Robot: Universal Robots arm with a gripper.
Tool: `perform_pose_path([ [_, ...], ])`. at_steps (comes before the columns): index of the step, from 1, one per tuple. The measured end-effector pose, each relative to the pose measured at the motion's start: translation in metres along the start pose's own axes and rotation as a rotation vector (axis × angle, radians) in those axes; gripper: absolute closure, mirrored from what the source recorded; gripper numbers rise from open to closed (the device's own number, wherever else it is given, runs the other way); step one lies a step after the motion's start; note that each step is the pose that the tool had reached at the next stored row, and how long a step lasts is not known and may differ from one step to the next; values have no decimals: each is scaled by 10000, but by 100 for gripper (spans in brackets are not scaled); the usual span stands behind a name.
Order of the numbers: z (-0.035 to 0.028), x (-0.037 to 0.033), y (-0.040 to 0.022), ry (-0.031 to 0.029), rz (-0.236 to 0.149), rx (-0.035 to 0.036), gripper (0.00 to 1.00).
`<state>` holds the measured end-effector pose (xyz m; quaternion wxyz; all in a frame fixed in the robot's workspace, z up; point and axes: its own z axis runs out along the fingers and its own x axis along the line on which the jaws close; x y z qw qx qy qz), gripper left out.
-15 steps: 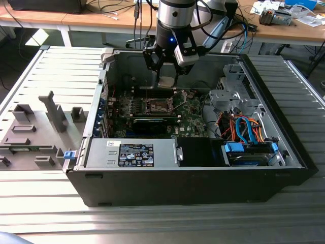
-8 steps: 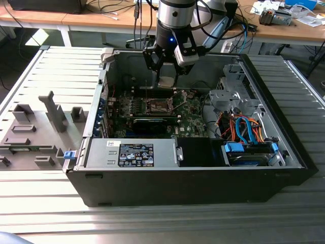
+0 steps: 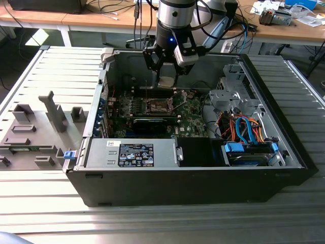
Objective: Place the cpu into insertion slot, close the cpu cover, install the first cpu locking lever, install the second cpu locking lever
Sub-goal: 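Place the cpu into insertion slot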
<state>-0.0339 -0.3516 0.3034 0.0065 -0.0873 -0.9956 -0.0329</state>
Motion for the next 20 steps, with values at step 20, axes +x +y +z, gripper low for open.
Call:
perform_pose_path([
  [20,0,0,0,-17,259,-5,46],
])
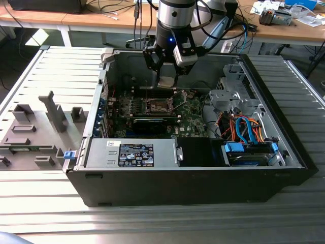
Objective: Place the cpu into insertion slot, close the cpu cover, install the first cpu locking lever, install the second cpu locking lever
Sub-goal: 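Place the cpu into insertion slot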
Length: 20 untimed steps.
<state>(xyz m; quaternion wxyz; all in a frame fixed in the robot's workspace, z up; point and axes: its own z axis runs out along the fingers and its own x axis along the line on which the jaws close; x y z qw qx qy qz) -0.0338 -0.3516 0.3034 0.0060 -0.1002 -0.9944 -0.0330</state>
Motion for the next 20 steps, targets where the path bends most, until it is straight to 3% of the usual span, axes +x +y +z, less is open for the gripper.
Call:
perform_pose_path([
  [20,0,0,0,-14,214,-4,46],
])
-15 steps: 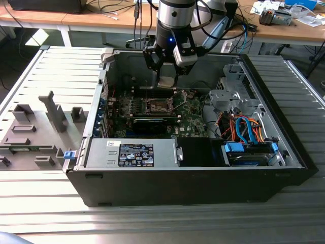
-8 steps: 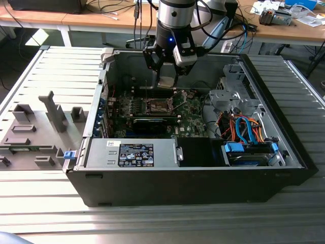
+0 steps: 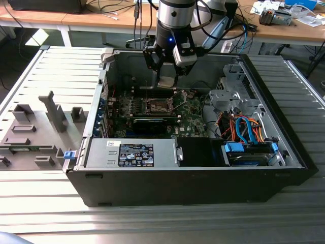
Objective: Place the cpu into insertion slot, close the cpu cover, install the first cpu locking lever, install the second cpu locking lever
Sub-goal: 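Place the cpu into insertion slot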
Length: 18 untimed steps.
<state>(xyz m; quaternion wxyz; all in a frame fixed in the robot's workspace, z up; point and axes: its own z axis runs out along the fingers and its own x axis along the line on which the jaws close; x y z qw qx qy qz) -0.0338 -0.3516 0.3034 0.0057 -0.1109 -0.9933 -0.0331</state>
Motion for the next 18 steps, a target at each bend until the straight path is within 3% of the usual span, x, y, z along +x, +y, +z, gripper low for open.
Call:
perform_pose_path([
  [13,0,0,0,-12,180,-1,46],
  [14,1,0,0,-38,377,52,46],
  [18,1,0,0,-52,485,80,46],
])
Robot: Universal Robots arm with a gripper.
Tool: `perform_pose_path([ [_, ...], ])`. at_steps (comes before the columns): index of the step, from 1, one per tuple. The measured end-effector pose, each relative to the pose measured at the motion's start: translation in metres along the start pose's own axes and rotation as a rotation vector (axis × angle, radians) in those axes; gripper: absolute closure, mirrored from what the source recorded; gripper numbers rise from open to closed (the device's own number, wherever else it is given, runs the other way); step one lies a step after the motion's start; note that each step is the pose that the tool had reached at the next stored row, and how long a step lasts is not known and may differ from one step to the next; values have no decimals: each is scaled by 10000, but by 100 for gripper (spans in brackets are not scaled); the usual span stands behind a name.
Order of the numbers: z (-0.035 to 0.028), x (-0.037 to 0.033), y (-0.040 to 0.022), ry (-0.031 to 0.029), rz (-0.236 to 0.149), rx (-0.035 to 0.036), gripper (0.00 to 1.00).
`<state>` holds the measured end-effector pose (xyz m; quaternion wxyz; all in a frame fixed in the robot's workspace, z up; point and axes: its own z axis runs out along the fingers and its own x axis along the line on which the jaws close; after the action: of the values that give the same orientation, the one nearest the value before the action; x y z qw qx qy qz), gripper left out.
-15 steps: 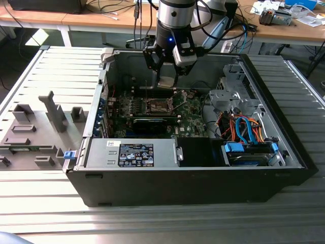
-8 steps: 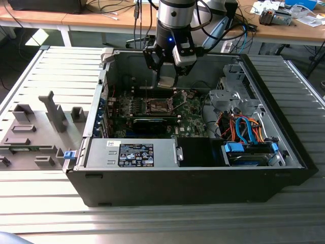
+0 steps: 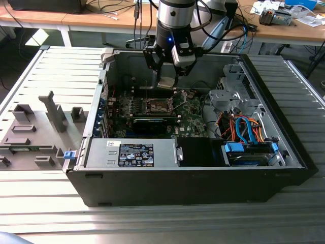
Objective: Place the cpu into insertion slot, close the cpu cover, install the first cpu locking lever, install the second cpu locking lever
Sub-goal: 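Place the cpu into insertion slot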
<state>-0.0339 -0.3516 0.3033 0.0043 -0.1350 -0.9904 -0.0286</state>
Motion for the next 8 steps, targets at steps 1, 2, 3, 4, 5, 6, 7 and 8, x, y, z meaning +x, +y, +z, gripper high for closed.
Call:
perform_pose_path([
  [1,0,0,0,-2,32,1,46],
  [2,0,0,0,-3,55,2,46],
  [3,0,0,0,-5,67,2,46],
  [4,1,0,0,-8,82,12,46],
  [5,0,0,0,-11,93,16,46],
  [6,0,0,0,-11,100,19,46],
  [7,0,0,0,-13,107,23,46],
  [8,0,0,0,-15,117,28,46],
])
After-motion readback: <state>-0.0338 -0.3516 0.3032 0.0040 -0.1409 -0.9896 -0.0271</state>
